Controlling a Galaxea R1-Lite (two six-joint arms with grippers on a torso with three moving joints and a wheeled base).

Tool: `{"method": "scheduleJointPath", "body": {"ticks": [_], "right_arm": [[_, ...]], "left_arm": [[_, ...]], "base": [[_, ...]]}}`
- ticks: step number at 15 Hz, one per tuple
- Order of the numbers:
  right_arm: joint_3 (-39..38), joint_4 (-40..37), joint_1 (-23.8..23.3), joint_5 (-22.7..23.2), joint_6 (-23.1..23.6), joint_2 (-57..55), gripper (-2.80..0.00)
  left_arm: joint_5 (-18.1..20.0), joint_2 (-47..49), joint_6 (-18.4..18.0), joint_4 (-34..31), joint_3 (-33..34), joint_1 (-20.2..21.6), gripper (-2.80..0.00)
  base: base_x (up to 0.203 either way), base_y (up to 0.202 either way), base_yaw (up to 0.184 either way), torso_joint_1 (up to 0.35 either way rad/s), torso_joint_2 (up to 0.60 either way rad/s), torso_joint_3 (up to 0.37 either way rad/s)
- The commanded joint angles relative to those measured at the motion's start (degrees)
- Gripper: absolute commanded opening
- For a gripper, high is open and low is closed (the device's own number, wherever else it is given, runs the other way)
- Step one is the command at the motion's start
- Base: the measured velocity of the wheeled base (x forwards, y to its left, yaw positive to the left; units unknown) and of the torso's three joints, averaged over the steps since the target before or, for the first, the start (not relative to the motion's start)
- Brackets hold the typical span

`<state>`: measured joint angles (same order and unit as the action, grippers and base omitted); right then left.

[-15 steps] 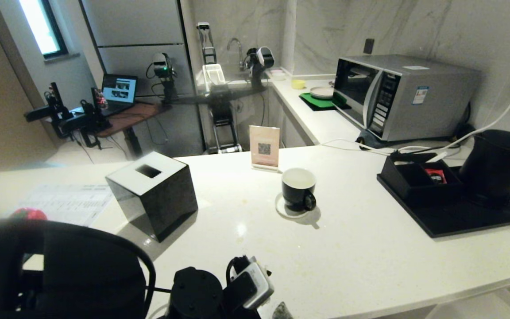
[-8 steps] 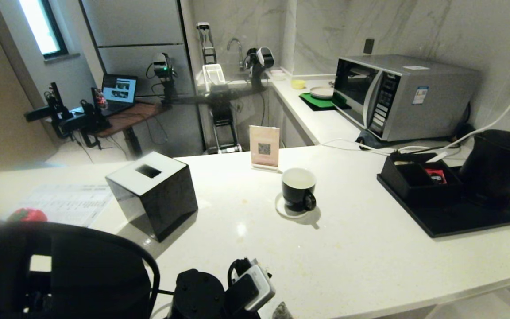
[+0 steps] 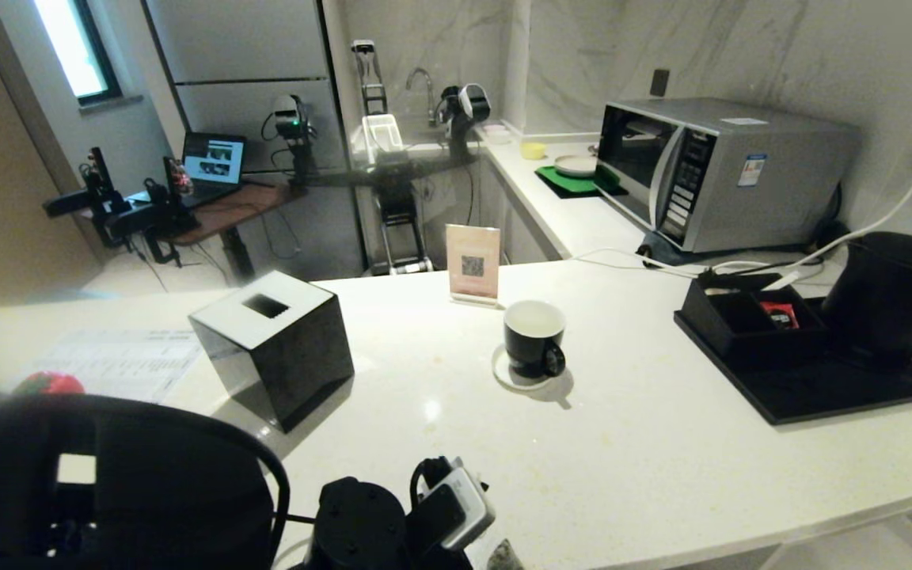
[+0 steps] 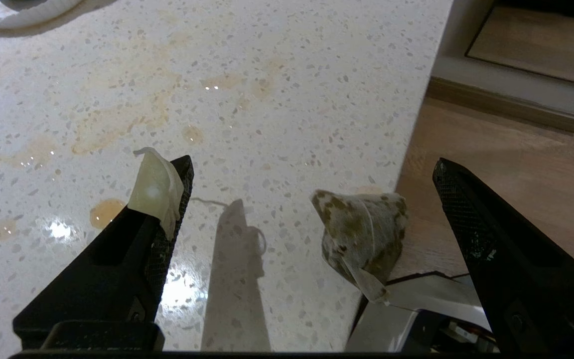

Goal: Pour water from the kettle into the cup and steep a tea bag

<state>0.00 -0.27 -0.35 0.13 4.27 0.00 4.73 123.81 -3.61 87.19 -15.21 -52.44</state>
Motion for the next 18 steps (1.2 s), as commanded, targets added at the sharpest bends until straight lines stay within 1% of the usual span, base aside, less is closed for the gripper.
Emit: {"method": "scheduleJointPath", "body": {"ticks": [1, 3, 7, 13, 18], "right_arm": [[0.00, 0.01, 0.00, 0.04, 0.04, -0.06, -2.80], [0.00, -0.08, 0.00, 0.04, 0.04, -0.09, -2.80], [0.00, 0.01, 0.00, 0.03, 0.04, 0.00, -2.80], [0.00, -0.06, 0.00, 0.04, 0.04, -0.09, -2.80], [0.00, -0.02, 0.00, -0.05, 0.04, -0.09, -2.80]], "left_arm": [[0.02, 0.21, 0.44, 2.77, -0.78, 0.35, 0.00], [0.09, 0.63, 0.47, 2.77, -0.88, 0.85, 0.00], [0.06, 1.30, 0.53, 2.77, -3.36, 1.59, 0.00], [0.63, 0.97, 0.04, 2.77, -3.68, 2.20, 0.00], [0.79, 1.08, 0.44, 2.77, -3.51, 2.52, 0.00]], "base": [[0.000, 0.000, 0.000, 0.000, 0.00, 0.000], [0.000, 0.000, 0.000, 0.000, 0.00, 0.000], [0.000, 0.000, 0.000, 0.000, 0.00, 0.000], [0.000, 0.000, 0.000, 0.000, 0.00, 0.000], [0.000, 0.000, 0.000, 0.000, 0.00, 0.000]]}}
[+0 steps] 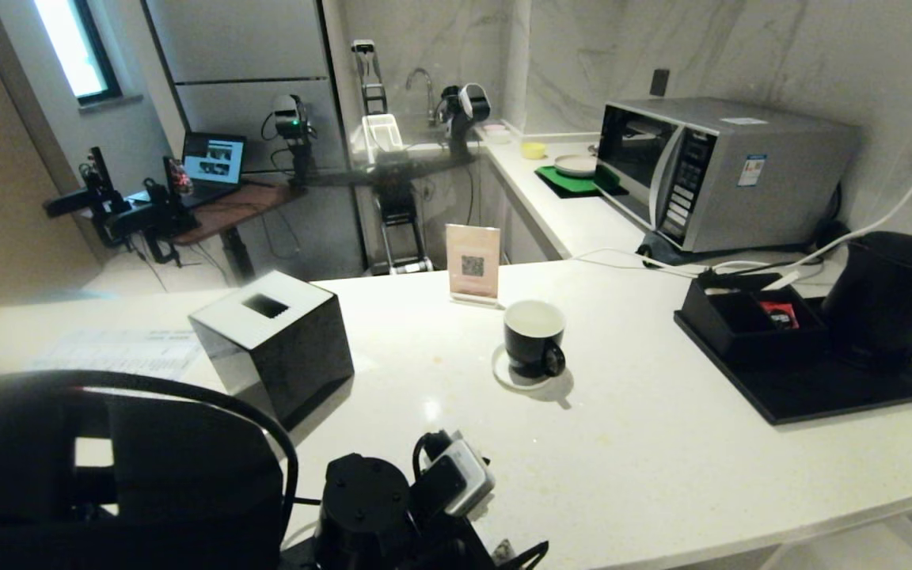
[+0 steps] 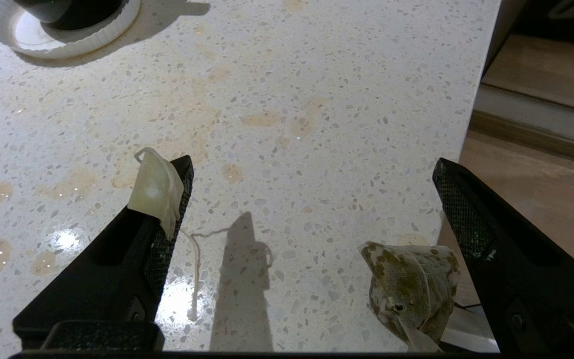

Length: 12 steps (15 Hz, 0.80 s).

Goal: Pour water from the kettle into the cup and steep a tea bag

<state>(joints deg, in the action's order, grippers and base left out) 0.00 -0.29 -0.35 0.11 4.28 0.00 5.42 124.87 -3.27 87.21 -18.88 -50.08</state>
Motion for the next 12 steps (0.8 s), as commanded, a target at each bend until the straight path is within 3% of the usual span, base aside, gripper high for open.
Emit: {"method": "scheduleJointPath", "body": {"ticks": [1, 12], "right_arm": [[0.00, 0.03, 0.00, 0.07, 0.03, -0.09, -2.80], [0.00, -0.02, 0.00, 0.07, 0.03, 0.00, -2.80]], "left_arm": [[0.11, 0.06, 0.02, 2.74, 0.03, 0.31, 0.00], [0.29, -2.01, -0.34, 2.74, 0.69, 2.35, 0.00]], "base": [[0.000, 0.000, 0.000, 0.000, 0.00, 0.000], [0.000, 0.000, 0.000, 0.000, 0.00, 0.000]]}}
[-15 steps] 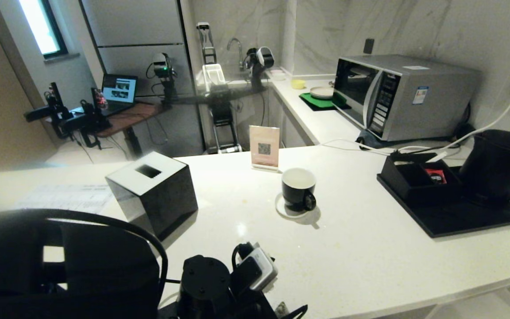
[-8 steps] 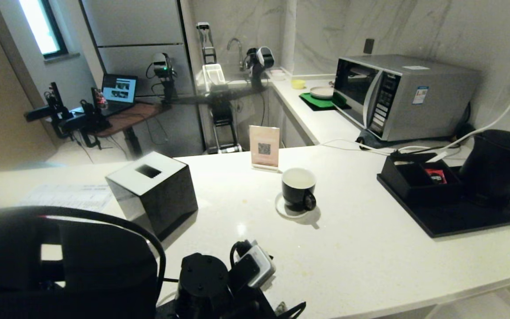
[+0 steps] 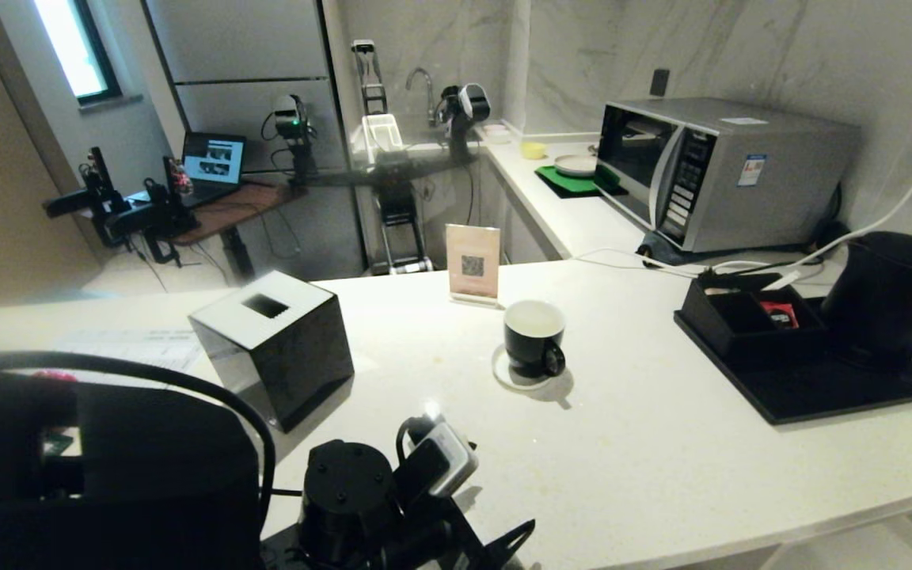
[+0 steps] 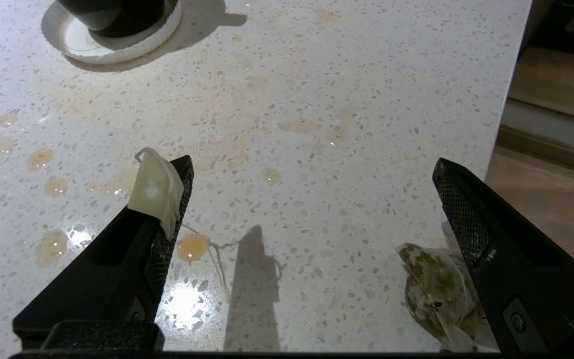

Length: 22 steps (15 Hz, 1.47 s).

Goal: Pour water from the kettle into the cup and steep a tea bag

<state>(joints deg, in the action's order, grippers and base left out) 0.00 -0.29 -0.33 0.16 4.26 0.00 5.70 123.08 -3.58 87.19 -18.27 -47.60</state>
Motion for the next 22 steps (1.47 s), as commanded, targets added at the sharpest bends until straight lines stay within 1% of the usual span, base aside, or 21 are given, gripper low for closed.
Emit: {"method": "scheduleJointPath", "body": {"ticks": [1, 4, 5, 7, 11, 15, 18, 22], "right_arm": [[0.00, 0.03, -0.02, -0.07, 0.04, -0.09, -2.80], [0.00, 0.03, -0.02, 0.02, 0.04, -0.09, -2.80], [0.00, -0.05, -0.02, 0.02, 0.04, -0.09, -2.80], [0.00, 0.03, -0.02, 0.02, 0.04, -0.09, -2.80], [0.00, 0.03, -0.02, 0.02, 0.04, -0.01, -2.80], [0.00, -0.01, -0.02, -0.02, 0.04, -0.03, -2.80], [0.00, 0.03, -0.02, 0.01, 0.04, 0.00, -2.80], [0.00, -0.05, -0.02, 0.02, 0.04, -0.09, -2.80]], "left_arm": [[-0.02, -0.38, -0.07, 2.77, 0.14, -0.15, 0.00], [0.10, -0.47, -0.80, 2.77, 0.16, -0.03, 0.00], [0.66, -0.47, -1.11, 2.77, 0.17, -0.03, 0.00], [2.94, -0.18, -1.49, 2.77, 0.71, -0.08, 0.00], [4.41, 0.32, -2.39, 2.77, 0.87, 0.14, 0.00], [4.49, 1.29, -2.48, 2.77, 0.97, 0.14, 0.00], [4.49, 1.00, -2.62, 2.77, 3.16, 0.23, 0.00], [4.40, -2.09, -2.98, 2.77, 5.72, 0.96, 0.00]], "base": [[0.000, 0.000, 0.000, 0.000, 0.00, 0.000], [0.000, 0.000, 0.000, 0.000, 0.00, 0.000], [0.000, 0.000, 0.000, 0.000, 0.00, 0.000], [0.000, 0.000, 0.000, 0.000, 0.00, 0.000], [0.000, 0.000, 0.000, 0.000, 0.00, 0.000], [0.000, 0.000, 0.000, 0.000, 0.00, 0.000], [0.000, 0.000, 0.000, 0.000, 0.00, 0.000], [0.000, 0.000, 0.000, 0.000, 0.00, 0.000]]}}
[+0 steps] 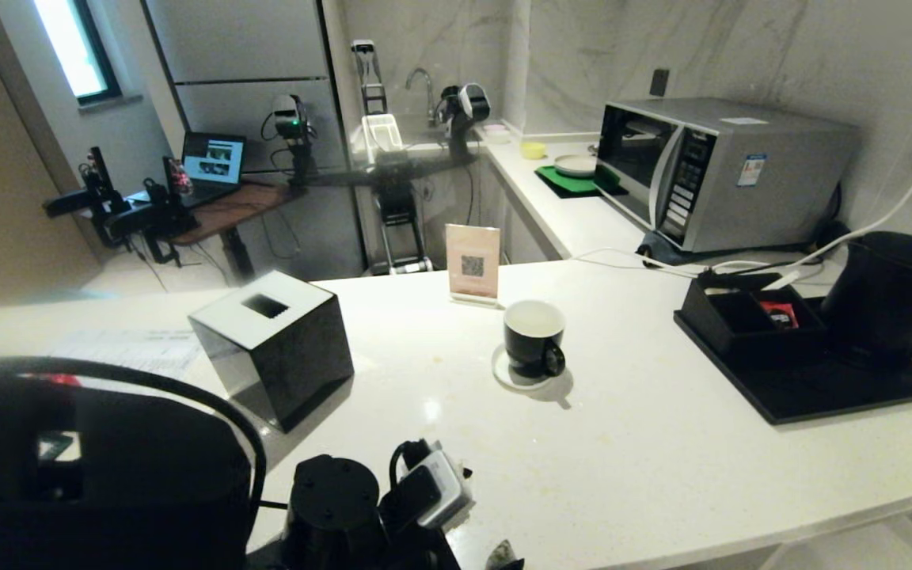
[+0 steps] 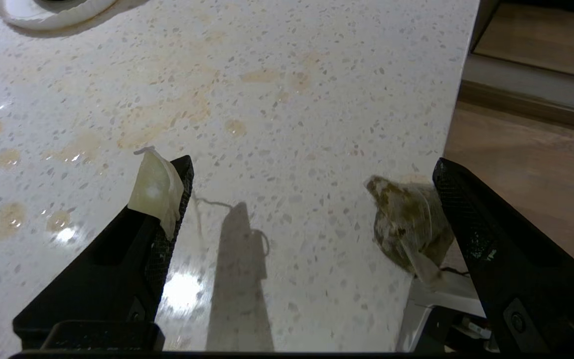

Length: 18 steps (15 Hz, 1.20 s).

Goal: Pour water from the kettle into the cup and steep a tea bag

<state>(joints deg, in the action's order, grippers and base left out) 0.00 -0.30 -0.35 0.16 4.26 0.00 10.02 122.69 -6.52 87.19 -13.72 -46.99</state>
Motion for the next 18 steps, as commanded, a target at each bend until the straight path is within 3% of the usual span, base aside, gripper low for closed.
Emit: {"method": "scheduleJointPath", "body": {"ticks": [1, 11, 18], "right_arm": [[0.00, -0.01, 0.00, -0.01, 0.05, -0.01, -2.80], [0.00, 0.04, 0.00, 0.00, 0.05, -0.09, -2.80], [0.00, -0.03, 0.00, -0.02, 0.05, -0.09, -2.80]], "left_arm": [[0.09, -2.23, -0.07, 2.77, 1.70, 0.48, 0.00], [0.17, -4.32, -0.07, 2.77, 5.90, -1.62, 0.00], [0.17, -1.69, -0.15, 2.77, 3.18, -1.97, 0.00]], "base": [[0.000, 0.000, 0.000, 0.000, 0.00, 0.000], [0.000, 0.000, 0.000, 0.000, 0.00, 0.000], [0.000, 0.000, 0.000, 0.000, 0.00, 0.000]]}}
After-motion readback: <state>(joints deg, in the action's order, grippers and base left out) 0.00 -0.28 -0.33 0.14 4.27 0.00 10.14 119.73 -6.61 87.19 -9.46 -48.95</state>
